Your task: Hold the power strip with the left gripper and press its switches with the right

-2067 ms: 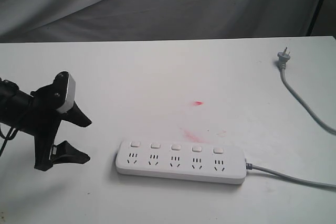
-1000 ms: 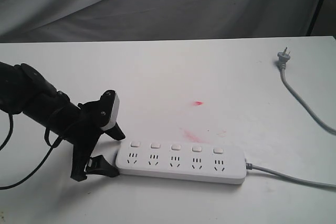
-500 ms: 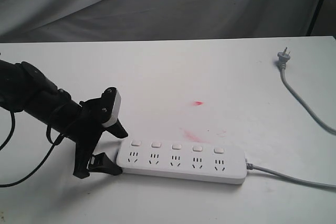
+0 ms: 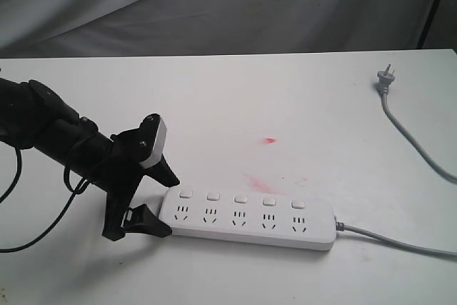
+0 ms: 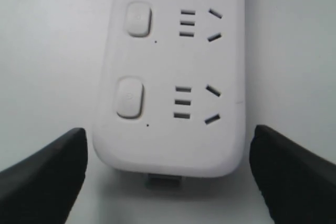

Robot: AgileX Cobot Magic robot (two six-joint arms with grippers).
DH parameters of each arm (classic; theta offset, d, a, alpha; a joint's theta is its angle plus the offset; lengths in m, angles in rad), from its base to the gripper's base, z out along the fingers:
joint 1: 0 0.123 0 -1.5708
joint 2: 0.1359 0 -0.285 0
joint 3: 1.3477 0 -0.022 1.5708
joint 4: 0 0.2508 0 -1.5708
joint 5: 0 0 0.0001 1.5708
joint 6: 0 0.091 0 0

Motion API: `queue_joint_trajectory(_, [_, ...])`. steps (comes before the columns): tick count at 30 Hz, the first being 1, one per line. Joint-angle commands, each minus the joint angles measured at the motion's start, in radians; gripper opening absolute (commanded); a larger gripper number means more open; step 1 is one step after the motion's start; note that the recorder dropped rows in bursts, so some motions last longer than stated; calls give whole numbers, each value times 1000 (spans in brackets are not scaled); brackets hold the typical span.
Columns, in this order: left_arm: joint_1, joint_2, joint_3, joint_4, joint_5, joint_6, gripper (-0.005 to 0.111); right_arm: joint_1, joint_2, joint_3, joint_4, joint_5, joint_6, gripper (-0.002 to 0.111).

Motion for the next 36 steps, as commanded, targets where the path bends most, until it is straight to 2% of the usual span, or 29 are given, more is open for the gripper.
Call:
queue_joint_trajectory(1, [-4, -2, -6, -27, 10, 1, 79, 5, -6, 4, 0, -5, -2, 0])
queue_joint_trajectory(7, [-4, -2, -6, -27, -6, 1, 76, 5, -6, 4, 0, -5, -2, 0])
queue_joint_trajectory(18, [-4, -2, -6, -27, -13, 1, 36, 5, -6, 4, 0, -5, -2, 0])
queue_joint_trajectory(36, [-4, -2, -6, -27, -13, 1, 0, 5, -6, 4, 0, -5, -2, 0])
